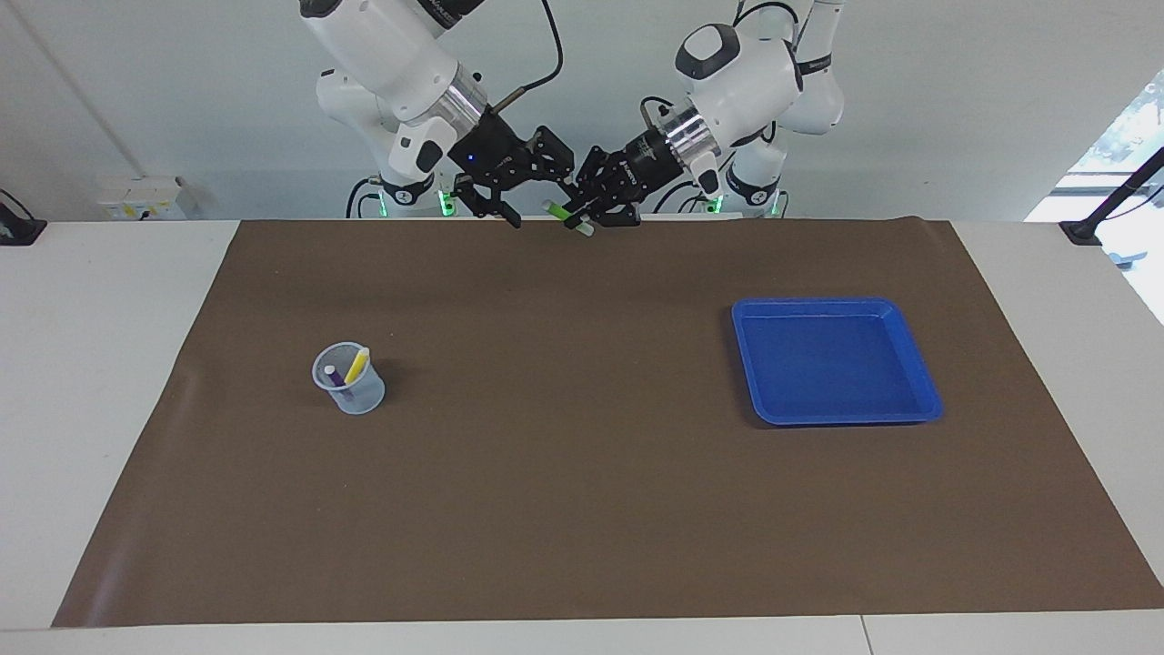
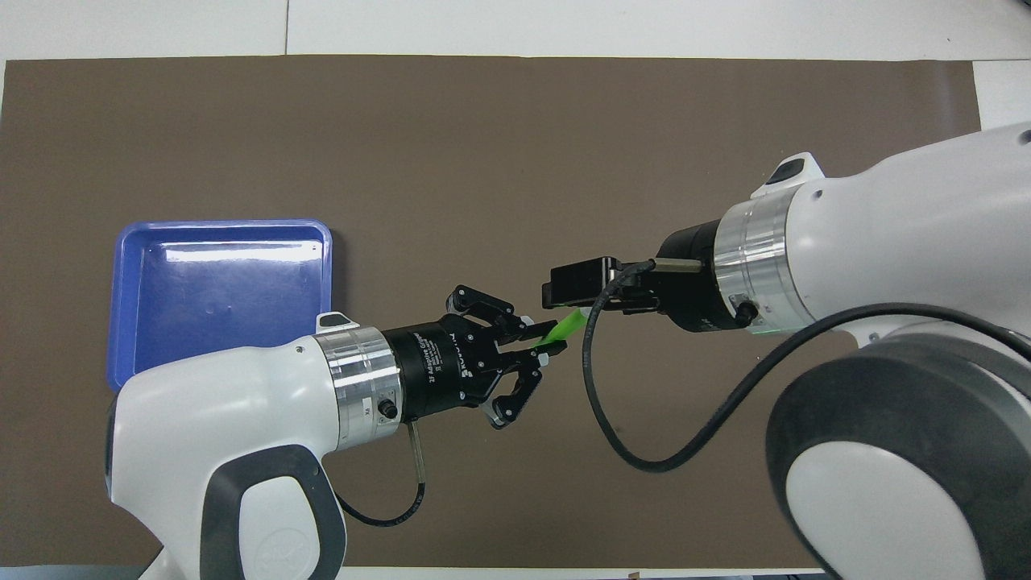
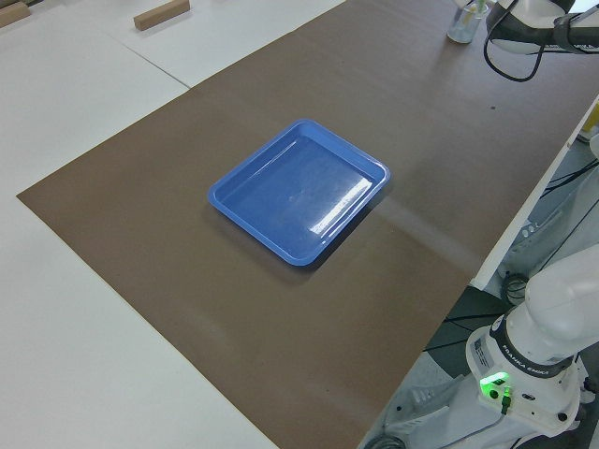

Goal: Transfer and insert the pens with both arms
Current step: 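Grasp the green pen with the right gripper and open the left gripper, then place the green pen into the cup with the right gripper and withdraw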

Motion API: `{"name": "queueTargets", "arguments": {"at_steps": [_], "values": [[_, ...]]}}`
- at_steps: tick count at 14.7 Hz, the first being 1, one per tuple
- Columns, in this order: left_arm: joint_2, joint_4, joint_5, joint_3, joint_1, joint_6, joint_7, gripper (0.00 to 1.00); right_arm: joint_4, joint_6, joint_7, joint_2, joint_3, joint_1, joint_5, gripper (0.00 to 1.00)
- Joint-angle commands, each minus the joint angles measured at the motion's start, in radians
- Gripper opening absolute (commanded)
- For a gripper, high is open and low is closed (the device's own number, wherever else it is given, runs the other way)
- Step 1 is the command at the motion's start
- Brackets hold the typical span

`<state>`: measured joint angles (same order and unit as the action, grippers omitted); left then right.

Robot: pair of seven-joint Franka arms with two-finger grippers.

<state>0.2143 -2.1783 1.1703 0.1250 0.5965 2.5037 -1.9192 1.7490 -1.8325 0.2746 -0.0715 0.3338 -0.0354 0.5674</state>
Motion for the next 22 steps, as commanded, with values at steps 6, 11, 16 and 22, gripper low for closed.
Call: {"name": "queueTargets", "arguments": {"at_steps": [6,11,16,22], "values": [[0.033,-0.032,0.020,-0.008,0.012,0.037,-0.037,0.00,0.015,0.002,-0.005,-0.025,0.034,0.009,-0.063,0.19],[0.031,-0.032,0.023,-0.008,0.012,0.049,-0.040,0.00,0.003,-0.013,-0.002,-0.019,0.040,0.009,-0.096,0.00],[0.031,-0.032,0.023,-0.008,0.012,0.047,-0.044,0.00,-0.006,0.004,-0.003,-0.019,0.037,0.009,-0.187,0.00],[0.034,-0.032,0.023,-0.011,0.003,0.046,-0.050,1.00,0.043,-0.007,-0.063,-0.033,-0.013,0.020,-0.417,0.00]]}}
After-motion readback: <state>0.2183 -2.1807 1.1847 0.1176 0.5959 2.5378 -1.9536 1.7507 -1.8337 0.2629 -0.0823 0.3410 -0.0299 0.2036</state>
